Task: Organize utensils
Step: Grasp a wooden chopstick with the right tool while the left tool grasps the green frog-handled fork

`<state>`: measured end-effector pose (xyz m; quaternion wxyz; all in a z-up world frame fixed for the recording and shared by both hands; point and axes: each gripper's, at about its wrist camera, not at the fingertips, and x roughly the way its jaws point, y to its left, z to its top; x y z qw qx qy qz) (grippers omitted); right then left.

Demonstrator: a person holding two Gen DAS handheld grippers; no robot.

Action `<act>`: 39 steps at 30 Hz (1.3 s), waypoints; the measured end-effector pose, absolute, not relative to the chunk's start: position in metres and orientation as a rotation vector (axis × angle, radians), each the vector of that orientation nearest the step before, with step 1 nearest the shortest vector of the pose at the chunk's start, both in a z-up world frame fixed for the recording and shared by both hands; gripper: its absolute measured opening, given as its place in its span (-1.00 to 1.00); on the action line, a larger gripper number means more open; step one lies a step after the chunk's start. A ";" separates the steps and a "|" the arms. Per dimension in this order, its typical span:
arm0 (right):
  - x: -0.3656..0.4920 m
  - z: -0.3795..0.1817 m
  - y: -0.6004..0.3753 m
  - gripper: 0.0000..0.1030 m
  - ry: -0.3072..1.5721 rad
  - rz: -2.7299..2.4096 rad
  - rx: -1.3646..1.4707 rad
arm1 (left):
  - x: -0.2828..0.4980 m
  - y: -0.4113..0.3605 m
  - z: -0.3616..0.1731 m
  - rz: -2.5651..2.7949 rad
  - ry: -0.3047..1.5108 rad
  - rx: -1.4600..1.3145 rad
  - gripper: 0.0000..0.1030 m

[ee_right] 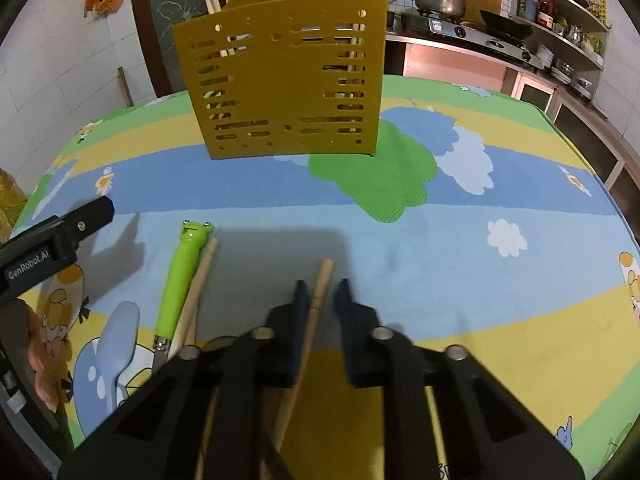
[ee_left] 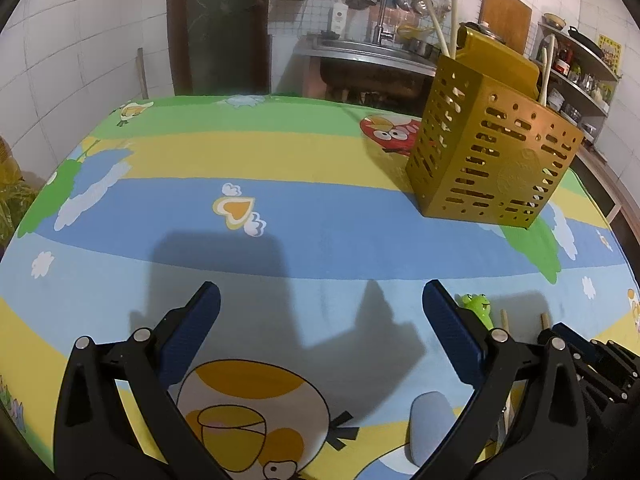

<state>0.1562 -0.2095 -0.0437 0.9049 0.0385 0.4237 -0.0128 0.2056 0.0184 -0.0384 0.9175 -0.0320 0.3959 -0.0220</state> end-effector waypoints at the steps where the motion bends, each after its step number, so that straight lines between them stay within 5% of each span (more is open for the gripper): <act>1: 0.157 -0.044 -0.212 -0.81 0.876 -0.020 0.086 | 0.205 0.017 -0.038 -0.044 0.816 -0.065 0.90; 26: 0.172 -0.046 -0.280 -0.84 0.871 0.015 0.138 | 0.200 -0.045 -0.051 -0.125 0.952 -0.031 0.88; 33: 0.169 -0.047 -0.281 -0.84 0.865 0.016 0.146 | 0.205 -0.057 -0.059 -0.131 0.970 -0.007 0.60; 39: 0.172 -0.046 -0.282 -0.84 0.878 0.010 0.164 | 0.213 -0.071 -0.055 -0.140 0.984 0.014 0.07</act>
